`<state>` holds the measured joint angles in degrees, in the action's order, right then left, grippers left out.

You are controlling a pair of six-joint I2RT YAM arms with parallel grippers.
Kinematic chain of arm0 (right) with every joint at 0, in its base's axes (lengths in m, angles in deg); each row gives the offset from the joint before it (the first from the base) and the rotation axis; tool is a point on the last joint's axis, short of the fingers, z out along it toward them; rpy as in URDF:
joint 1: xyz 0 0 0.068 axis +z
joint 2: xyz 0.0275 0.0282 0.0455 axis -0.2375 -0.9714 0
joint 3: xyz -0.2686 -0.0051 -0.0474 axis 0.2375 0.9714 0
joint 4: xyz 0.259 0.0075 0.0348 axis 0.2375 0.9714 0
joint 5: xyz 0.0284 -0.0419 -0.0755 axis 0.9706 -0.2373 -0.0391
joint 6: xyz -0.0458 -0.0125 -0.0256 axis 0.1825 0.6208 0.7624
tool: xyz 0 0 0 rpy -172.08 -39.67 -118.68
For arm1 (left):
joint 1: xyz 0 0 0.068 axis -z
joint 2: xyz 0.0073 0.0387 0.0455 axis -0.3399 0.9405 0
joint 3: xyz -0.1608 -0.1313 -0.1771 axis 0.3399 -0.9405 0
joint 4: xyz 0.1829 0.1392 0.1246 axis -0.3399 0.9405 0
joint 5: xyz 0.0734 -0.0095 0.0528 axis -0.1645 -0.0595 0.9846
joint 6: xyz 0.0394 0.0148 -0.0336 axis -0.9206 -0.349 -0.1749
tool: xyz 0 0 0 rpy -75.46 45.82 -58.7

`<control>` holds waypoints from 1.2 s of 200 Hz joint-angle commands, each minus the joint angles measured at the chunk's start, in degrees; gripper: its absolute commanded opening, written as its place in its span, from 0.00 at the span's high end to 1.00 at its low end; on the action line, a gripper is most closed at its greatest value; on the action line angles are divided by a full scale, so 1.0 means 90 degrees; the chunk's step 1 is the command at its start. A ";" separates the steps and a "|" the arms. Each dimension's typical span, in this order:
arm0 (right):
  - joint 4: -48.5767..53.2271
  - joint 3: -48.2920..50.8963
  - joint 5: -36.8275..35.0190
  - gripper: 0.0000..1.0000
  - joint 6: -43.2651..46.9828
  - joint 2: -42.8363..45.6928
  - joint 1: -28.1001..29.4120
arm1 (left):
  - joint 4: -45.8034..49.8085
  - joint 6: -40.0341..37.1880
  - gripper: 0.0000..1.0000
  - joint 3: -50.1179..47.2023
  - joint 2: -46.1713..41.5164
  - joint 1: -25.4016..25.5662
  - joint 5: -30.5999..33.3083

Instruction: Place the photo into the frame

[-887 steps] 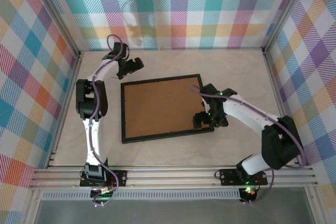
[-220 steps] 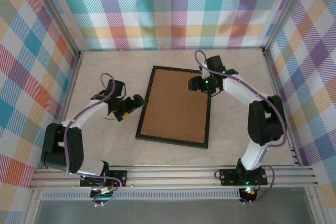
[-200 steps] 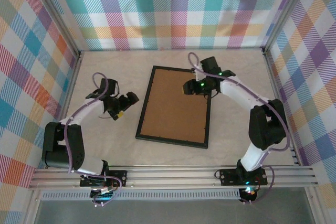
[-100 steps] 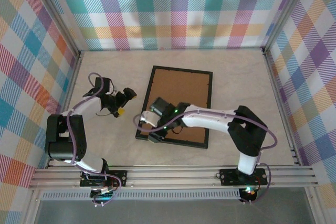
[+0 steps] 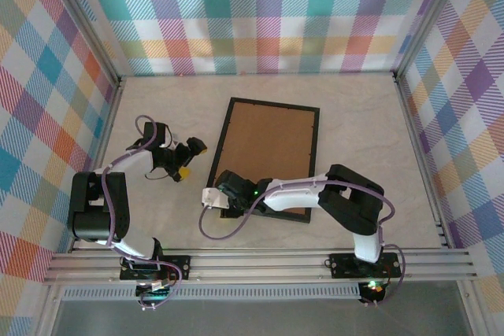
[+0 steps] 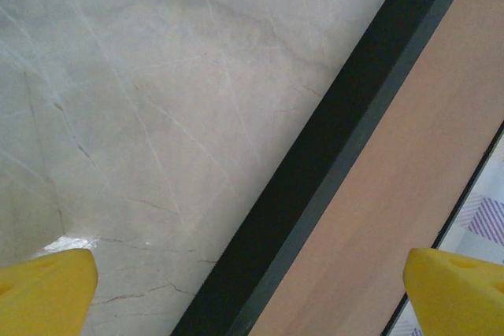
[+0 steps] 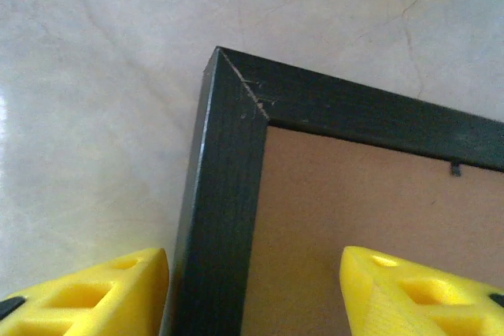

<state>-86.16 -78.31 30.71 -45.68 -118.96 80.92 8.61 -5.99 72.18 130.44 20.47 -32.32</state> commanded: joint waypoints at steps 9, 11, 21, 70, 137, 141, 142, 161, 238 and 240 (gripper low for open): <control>-0.0664 0.0281 -0.0552 0.49 0.0490 -0.0177 0.0094 | -0.0132 0.0018 0.00 -0.0133 -0.0175 -0.0067 -0.0188; -0.0656 0.0282 -0.0550 0.51 0.0493 -0.0185 0.0099 | -0.0132 0.0016 0.00 -0.0134 -0.0174 -0.0067 -0.0195; -0.0586 0.0272 -0.0554 0.63 0.0493 -0.0239 0.0114 | -0.0133 0.0013 0.00 -0.0144 -0.0163 -0.0067 -0.0227; 0.0010 0.0112 -0.0378 0.83 0.0237 -0.0145 0.0134 | -0.0063 0.0040 0.00 -0.0197 -0.0278 -0.0067 -0.0270; 0.0383 -0.0245 0.0017 0.92 -0.0027 0.0688 0.0004 | -0.0767 0.0480 0.00 -0.0506 -0.0091 -0.0010 -0.1070; 0.0391 -0.0245 0.0033 0.92 -0.0044 0.0745 0.0002 | -0.0798 0.0493 0.00 -0.0517 -0.0086 0.0014 -0.1076; 0.0387 -0.0250 0.0040 0.92 -0.0049 0.0757 0.0004 | -0.0807 0.0500 0.00 -0.0518 -0.0086 0.0017 -0.1081; 0.0405 -0.0236 0.0120 0.92 -0.0109 0.1003 -0.0013 | -0.1184 0.0734 0.00 -0.0595 -0.0059 0.0120 -0.1157; 0.0365 -0.0168 0.0248 0.93 -0.0283 0.1273 -0.0100 | -0.2972 0.1679 0.00 -0.0713 0.0597 0.0957 -0.1320; 0.0359 -0.0160 0.0256 0.93 -0.0294 0.1274 -0.0101 | -0.3012 0.1686 0.00 -0.0719 0.0602 0.0970 -0.1323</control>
<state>-79.07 -78.26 31.39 -47.73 -110.57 80.11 -10.71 5.57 66.98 134.98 27.53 -43.03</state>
